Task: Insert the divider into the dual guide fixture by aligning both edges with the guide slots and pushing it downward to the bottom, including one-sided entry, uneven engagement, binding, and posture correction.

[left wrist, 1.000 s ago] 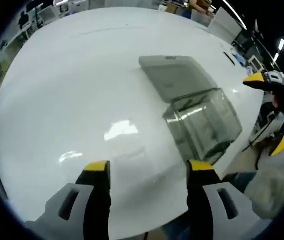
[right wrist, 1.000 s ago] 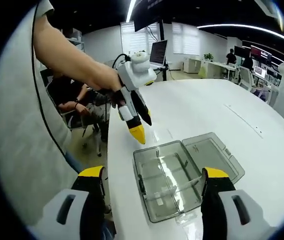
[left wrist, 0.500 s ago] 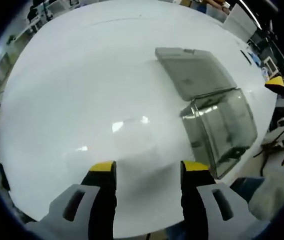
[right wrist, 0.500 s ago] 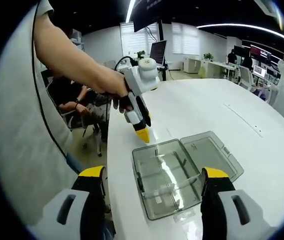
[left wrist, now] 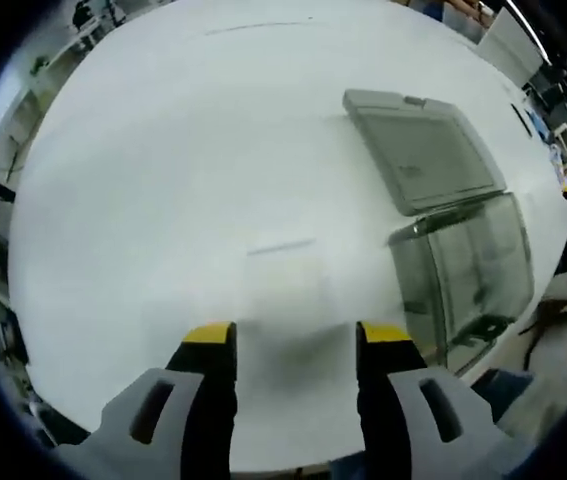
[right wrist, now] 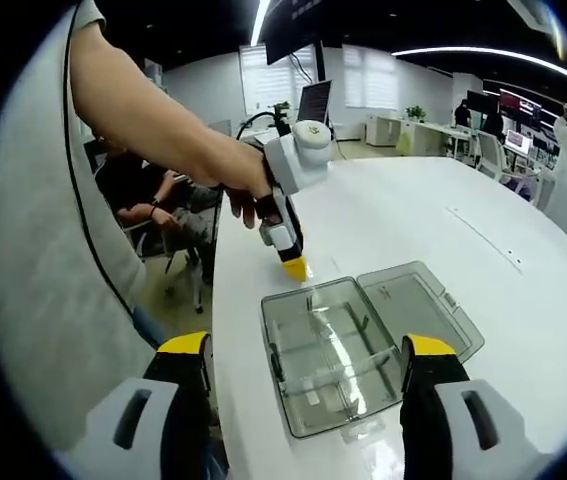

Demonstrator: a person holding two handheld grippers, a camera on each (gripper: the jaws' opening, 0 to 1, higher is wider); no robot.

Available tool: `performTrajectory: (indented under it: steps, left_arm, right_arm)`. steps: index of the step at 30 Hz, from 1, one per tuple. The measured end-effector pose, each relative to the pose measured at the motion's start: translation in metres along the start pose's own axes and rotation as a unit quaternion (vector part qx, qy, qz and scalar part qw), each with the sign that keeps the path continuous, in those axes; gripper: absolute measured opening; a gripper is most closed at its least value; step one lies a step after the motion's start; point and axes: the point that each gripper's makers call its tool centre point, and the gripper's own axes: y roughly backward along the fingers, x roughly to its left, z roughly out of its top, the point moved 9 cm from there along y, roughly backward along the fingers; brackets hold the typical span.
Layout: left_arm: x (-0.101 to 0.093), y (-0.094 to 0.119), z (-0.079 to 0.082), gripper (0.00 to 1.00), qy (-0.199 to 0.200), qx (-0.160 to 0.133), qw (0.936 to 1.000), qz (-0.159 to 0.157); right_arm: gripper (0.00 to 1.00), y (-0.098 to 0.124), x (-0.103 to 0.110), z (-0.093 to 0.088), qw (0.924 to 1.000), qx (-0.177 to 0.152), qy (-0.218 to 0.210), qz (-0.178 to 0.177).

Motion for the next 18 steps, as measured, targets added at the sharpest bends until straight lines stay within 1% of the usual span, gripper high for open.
performTrajectory:
  steps: [4,16,18]
  left_arm:
    - [-0.0006,-0.0033,-0.0014,0.44,0.001,0.015,0.9998,0.013]
    - [-0.0022,-0.0062,-0.0017,0.43,0.014,0.033,0.9988,0.034]
    - [-0.0032,-0.0065,-0.0008,0.43,0.007,0.034,0.9987,0.038]
  right_arm:
    - [0.75,0.0014,-0.0013,-0.0004,1.0000,-0.001,-0.001,0.000]
    - [0.75,0.0053,-0.0024,-0.0029,1.0000,-0.001,-0.002,-0.001]
    - [0.75,0.0057,-0.0020,-0.0034,1.0000,-0.002,-0.003,-0.001]
